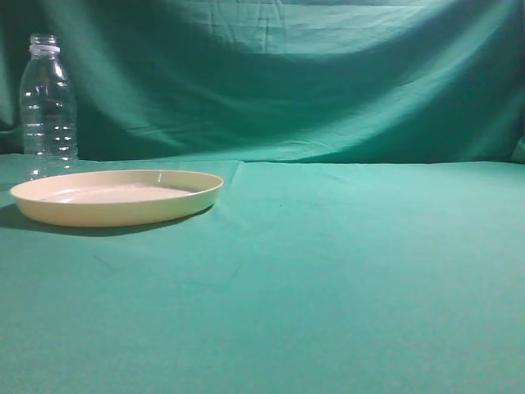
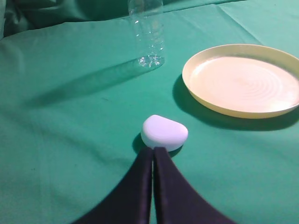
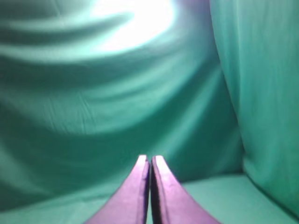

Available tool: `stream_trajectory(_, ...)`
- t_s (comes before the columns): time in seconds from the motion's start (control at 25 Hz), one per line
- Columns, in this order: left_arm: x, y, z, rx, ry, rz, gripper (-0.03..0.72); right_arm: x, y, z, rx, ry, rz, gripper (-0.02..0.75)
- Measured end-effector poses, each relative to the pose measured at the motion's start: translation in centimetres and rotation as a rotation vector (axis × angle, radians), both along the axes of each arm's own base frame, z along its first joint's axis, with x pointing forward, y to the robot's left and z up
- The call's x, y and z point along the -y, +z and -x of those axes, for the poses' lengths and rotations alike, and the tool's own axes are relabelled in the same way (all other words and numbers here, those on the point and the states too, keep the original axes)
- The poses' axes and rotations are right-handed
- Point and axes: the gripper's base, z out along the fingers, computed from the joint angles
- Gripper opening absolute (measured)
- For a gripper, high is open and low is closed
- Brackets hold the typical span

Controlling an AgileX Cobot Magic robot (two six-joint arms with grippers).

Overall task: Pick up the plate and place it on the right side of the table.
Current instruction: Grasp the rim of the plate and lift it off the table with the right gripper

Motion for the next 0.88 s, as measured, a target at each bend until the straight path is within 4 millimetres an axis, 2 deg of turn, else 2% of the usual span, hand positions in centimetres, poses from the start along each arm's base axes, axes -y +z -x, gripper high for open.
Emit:
stream_trajectory(0.08, 0.0, 0.0, 0.0, 0.0, 0.0, 0.0, 0.0, -0.2, 0.2, 0.0, -0.004, 0.018, 0.003, 0.0)
stream_trajectory(0.2, 0.0, 0.0, 0.0, 0.0, 0.0, 0.0, 0.0, -0.3, 2.0, 0.0, -0.044, 0.028, 0.01, 0.0)
stream_trajectory(0.32, 0.0, 0.0, 0.0, 0.0, 0.0, 0.0, 0.0, 0.1, 4.3, -0.9, -0.198, -0.004, -0.044, 0.0)
stream_trajectory(0.44, 0.0, 0.0, 0.0, 0.0, 0.0, 0.0, 0.0, 0.7, 5.3, -2.5, -0.446, -0.076, -0.079, 0.0)
stream_trajectory(0.68, 0.0, 0.0, 0.0, 0.0, 0.0, 0.0, 0.0, 0.8, 5.4, -6.0, -0.789, -0.118, -0.039, 0.0)
stream_trajectory(0.76, 0.0, 0.0, 0.0, 0.0, 0.0, 0.0, 0.0, 0.2, 5.3, -6.5, -0.885, -0.072, -0.02, 0.0)
stream_trajectory(0.88, 0.0, 0.0, 0.0, 0.0, 0.0, 0.0, 0.0, -1.3, 5.1, -7.2, -0.998, 0.077, 0.143, 0.0)
